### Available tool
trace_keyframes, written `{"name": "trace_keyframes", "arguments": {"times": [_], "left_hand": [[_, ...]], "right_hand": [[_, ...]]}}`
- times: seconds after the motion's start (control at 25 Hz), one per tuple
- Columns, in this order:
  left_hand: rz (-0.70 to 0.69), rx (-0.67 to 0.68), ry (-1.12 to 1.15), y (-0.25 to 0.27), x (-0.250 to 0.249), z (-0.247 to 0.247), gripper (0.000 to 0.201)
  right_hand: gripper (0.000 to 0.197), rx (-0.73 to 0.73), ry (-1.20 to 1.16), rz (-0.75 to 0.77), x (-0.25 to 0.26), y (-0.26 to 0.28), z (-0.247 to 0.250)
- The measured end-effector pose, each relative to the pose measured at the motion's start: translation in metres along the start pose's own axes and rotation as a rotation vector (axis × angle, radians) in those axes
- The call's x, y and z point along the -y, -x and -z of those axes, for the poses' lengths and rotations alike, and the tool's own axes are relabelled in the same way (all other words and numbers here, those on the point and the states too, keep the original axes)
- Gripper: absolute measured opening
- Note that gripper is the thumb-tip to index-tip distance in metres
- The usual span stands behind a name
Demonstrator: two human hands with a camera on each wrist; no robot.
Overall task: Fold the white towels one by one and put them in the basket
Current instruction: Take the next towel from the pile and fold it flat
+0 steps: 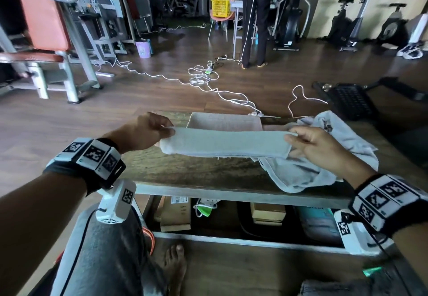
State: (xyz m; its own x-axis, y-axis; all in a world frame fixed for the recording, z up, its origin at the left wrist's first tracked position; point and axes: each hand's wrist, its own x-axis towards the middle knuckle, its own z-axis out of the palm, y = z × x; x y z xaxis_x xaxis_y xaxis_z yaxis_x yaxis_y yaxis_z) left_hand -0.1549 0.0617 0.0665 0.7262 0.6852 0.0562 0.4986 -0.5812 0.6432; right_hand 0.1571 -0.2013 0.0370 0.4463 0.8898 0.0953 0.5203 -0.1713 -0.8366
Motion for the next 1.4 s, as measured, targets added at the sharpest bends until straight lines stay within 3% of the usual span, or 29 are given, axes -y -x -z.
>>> {"name": "trace_keyframes", "arguments": {"times": [0.16,0.32,0.44,0.72,1.0,1.08,1.24,1.4], "left_hand": [[0.139,0.222,0.089,0.02,-0.013,0.013,0.013],[0.24,0.437,0.025,0.035,-0.031,0.024,0.017],[0.275,0.585,0.16,0.034,-0.033,0.025,0.024],[0.303,0.158,0.175,-0.02,-0.001,-0.012,0.014],[0.266,-0.166,0.059,-0.121,0.035,-0.03,0.02],[0.254,-0.17,-0.05,-0.157,0.05,-0.03,0.023],[0.361,-0.062,-0.183,-0.214,0.083,-0.049,0.029],[0.312,0.037,-0.248,-0.227,0.109,-0.087,0.029]], "right_hand": [[0.023,0.075,-0.074,-0.155,0.016,0.013,0.007],[0.021,0.323,-0.129,-0.374,0.031,0.026,0.02],[0.023,0.345,-0.116,-0.395,0.029,0.022,0.022],[0.014,0.027,-0.061,-0.263,-0.005,-0.027,-0.006],[0.019,-0.199,0.151,-0.129,-0.032,-0.165,-0.011],[0.023,-0.2,0.267,-0.133,-0.043,-0.207,-0.019],[0.034,-0.172,0.465,-0.171,-0.071,-0.269,-0.046],[0.022,0.055,0.737,-0.23,-0.094,-0.296,-0.069]]}}
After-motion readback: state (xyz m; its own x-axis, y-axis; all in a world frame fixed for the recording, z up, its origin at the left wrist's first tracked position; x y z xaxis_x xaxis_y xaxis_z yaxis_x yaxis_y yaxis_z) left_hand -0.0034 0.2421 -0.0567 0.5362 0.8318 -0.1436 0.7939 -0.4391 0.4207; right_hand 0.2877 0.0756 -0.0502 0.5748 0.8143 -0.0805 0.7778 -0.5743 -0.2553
